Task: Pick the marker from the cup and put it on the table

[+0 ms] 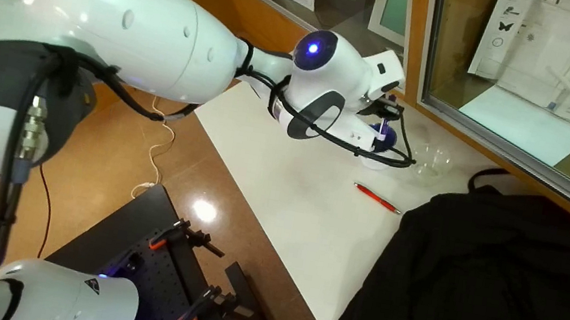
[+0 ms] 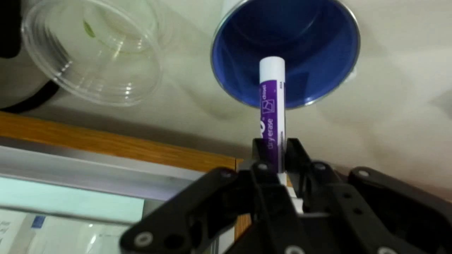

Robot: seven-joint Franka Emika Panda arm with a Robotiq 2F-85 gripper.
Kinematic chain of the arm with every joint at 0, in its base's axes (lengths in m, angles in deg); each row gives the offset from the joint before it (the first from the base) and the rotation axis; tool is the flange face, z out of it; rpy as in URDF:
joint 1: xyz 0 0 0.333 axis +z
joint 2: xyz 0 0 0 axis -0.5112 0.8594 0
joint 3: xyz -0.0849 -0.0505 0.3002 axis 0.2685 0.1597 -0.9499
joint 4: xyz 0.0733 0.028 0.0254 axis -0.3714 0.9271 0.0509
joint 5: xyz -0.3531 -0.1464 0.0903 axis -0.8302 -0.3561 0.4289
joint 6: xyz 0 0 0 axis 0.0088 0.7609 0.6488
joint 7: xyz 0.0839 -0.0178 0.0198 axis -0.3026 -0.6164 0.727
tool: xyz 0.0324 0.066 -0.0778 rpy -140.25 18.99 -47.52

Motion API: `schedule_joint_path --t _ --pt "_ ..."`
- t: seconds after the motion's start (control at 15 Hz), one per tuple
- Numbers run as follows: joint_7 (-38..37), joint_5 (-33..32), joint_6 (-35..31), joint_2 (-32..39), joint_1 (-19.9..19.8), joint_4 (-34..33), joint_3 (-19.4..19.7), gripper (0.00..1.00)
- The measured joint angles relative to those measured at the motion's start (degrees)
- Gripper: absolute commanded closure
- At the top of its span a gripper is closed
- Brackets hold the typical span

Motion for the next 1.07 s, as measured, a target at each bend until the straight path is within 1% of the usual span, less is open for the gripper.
schedule_joint_path --t 0.13,0.27,0.33,0.47,0.6,0.73,0.87,0.93,1.07 --pt "-2.3 0.0 -0.1 -5.0 -0.3 3.8 0.1 0.96" --pt "-4.9 0.0 2.5 -10.6 0.0 7.7 1.2 0.96" --pt "-5.6 0.0 5.8 -13.7 0.2 9.5 1.8 0.96" --pt "-5.9 0.0 14.4 -18.9 0.5 12.4 2.6 0.96" --pt "-5.9 0.0 23.0 -22.8 1.1 14.5 2.9 0.96" --pt "-5.9 0.0 30.2 -25.0 2.6 16.1 3.5 0.96" --pt "-6.0 0.0 35.5 -25.7 4.4 17.4 4.0 0.96" --pt "-6.5 0.0 36.9 -25.6 5.2 18.1 4.3 0.96" --pt "-8.7 0.0 37.4 -25.3 7.1 19.9 5.1 0.96"
